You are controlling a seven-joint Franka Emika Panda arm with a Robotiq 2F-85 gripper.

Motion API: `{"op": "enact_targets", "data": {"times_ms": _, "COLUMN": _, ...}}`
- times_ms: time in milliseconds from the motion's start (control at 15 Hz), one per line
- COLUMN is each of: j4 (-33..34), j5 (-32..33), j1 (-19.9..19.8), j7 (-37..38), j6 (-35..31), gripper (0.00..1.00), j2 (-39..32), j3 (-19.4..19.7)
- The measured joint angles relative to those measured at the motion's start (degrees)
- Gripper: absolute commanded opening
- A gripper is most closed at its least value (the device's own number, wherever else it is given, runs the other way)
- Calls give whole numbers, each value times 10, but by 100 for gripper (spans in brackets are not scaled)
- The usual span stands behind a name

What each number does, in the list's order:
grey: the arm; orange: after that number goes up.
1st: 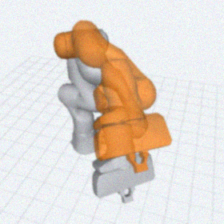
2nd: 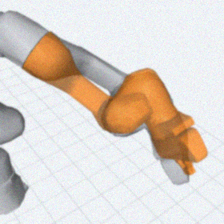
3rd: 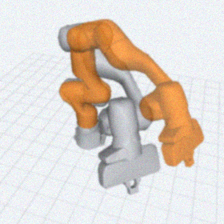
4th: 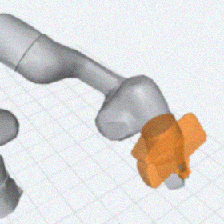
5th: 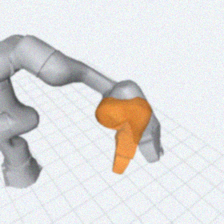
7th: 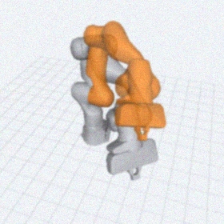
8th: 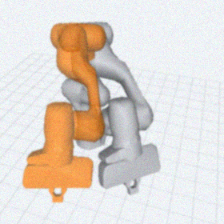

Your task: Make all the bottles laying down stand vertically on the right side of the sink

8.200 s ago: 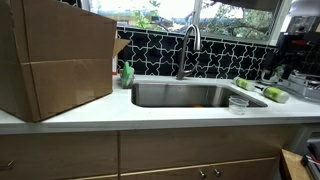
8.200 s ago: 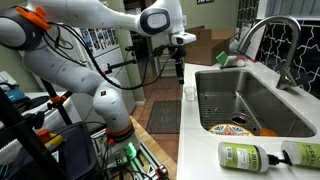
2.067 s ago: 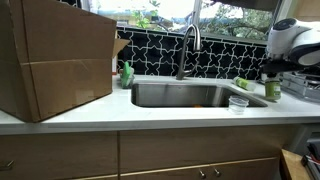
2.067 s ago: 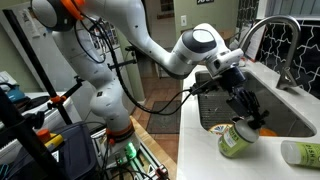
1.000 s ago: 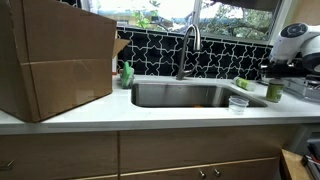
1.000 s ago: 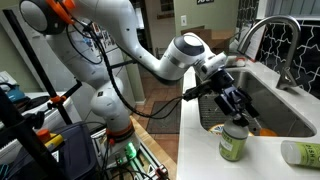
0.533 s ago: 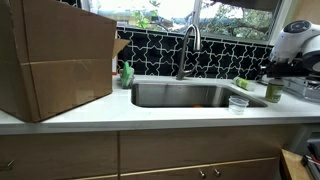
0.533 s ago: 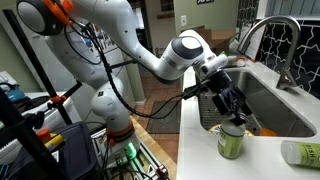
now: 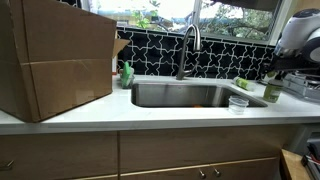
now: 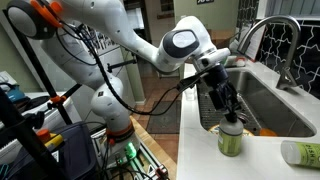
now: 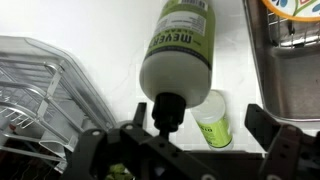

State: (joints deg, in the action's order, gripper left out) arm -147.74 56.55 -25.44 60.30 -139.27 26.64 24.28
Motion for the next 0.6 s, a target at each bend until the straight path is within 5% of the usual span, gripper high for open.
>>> {"op": "enact_targets", "data": {"times_ms": 600, "j4": 44, "j5": -139, "j1": -24, "j7": -204, "j6": 98, "gripper": 100, "j2": 65, "j3": -16}}
